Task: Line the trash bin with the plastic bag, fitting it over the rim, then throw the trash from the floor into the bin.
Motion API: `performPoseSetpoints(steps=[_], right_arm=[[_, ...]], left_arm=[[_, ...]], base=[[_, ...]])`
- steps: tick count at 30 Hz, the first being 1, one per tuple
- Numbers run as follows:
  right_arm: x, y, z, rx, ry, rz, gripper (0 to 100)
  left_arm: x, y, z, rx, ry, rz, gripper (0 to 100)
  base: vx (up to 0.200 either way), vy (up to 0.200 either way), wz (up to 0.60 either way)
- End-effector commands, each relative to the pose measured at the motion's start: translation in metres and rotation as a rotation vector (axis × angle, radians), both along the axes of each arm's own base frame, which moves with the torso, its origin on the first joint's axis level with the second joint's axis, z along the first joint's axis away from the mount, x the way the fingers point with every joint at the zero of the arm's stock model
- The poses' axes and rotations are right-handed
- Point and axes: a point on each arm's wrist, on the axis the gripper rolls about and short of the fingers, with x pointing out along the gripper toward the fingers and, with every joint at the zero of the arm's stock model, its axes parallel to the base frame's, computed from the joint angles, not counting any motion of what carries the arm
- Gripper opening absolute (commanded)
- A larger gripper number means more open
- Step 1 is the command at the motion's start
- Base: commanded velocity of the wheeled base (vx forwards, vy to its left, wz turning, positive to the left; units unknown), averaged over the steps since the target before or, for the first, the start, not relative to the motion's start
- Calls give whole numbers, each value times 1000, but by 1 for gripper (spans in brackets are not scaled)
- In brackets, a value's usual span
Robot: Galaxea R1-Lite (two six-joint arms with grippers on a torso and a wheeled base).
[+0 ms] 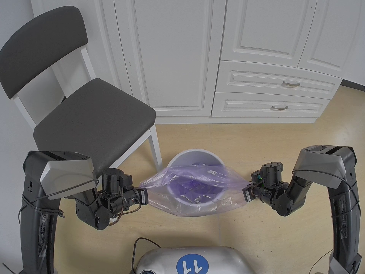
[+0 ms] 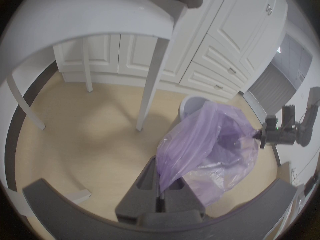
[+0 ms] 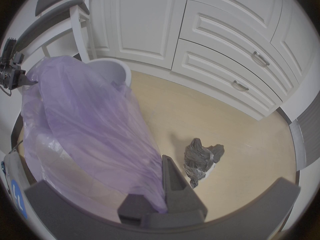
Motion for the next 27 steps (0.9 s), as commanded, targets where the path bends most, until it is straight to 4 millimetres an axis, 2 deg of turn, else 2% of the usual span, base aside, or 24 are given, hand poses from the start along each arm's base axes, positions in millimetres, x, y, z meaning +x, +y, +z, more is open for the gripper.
performPoseSetpoints(steps=[1, 7, 13, 14, 23, 25, 27], right_arm=[[4, 4, -13, 12, -10, 0, 0], [4, 5, -13, 15, -20, 1, 0], [4, 5, -14, 15, -19, 1, 0], [4, 5, -14, 15, -19, 3, 100], [0, -3, -1, 50, -52, 25, 100], [-5, -9, 5, 76, -41, 61, 100], [-15, -23, 15, 143, -8, 155, 100]], left_arm=[[7, -3, 6, -37, -55, 24, 0], [6, -2, 13, -44, -77, 25, 0], [4, -2, 11, -42, -70, 24, 0], [4, -2, 11, -42, -70, 24, 0], [2, -2, 11, -39, -69, 22, 0], [2, -1, 13, -40, -72, 22, 0], [1, -1, 16, -40, -76, 22, 0]], base=[[0, 0, 0], [0, 0, 0], [0, 0, 0], [0, 0, 0], [0, 0, 0], [0, 0, 0], [0, 0, 0]])
